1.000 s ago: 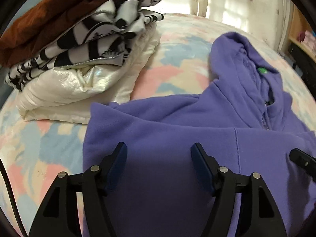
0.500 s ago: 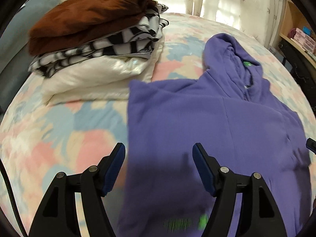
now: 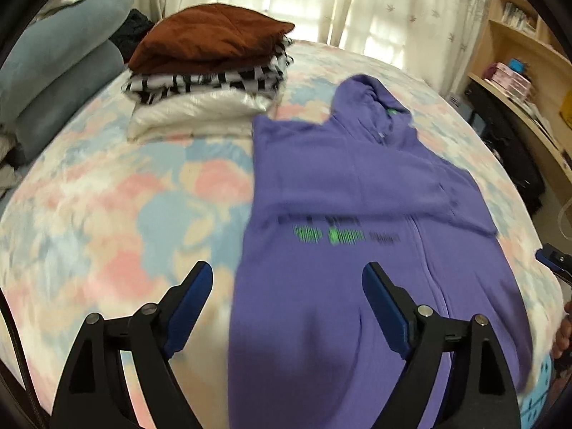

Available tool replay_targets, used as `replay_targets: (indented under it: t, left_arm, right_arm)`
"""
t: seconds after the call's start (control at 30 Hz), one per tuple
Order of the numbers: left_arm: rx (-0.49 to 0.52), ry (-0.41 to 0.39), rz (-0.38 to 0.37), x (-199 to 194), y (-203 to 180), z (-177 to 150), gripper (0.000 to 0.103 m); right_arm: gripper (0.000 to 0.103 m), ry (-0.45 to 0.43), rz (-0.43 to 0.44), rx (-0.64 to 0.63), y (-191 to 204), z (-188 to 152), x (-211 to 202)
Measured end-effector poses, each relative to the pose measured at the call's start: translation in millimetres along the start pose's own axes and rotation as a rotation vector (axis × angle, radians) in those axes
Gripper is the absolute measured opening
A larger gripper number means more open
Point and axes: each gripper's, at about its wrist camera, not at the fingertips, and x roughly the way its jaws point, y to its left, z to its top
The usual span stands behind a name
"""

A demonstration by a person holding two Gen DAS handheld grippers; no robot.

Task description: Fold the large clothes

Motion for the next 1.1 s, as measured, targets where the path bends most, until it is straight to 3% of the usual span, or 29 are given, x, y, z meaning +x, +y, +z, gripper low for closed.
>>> replay_targets:
  t: [0.2, 0.33, 0.47, 0.63, 0.77, 0.93, 1.03, 1.1]
  left_arm:
    - [0.002, 0.035, -0.056, -18.4, 12.4, -67.8, 0.084]
    - [-0.023, 0.048, -0.082, -20.8, 29.3, -95.5, 0.084]
    - [-0.08, 0.077, -0.156, -17.6, 46.9, -115.3, 0.084]
    - [-0.088, 0.079, -0.243, -11.5, 51.6, -127.0, 0.084]
    - [-0.062, 0.105, -0.349, -7.1, 45.1, -128.9, 0.084]
    - [-0.027, 0.119, -0.37, 0.7, 39.6, -133.1, 0.084]
    - [-0.052, 0.114, -0.415, 0.4, 45.9, -133.7, 0.084]
    - [-0.069, 0.113, -0.455, -0.4, 49.0, -134.6, 0.084]
  right_arm:
    - [0.064, 0.041, 0.011, -0.03, -15.0, -53.7, -30.6]
    - [0.064, 0.073, -0.04, -0.034, -37.8, -86.3, -44.1]
    - [0.064, 0.096, -0.056, 0.007, -67.7, -115.0, -57.3]
    - [0.064, 0.114, 0.046, 0.095, -98.1, -142.5, -59.7]
    - [0.063, 0.101, 0.125, 0.124, -100.0, -147.6, -55.8]
    - [0.062, 0.119, 0.187, 0.093, -89.7, -152.1, -46.7]
    - [0.05, 0.122, 0.23, 0.098, -88.1, -152.5, -46.5]
    - [0.048, 0.124, 0.253, 0.105, -88.0, -152.9, -45.9]
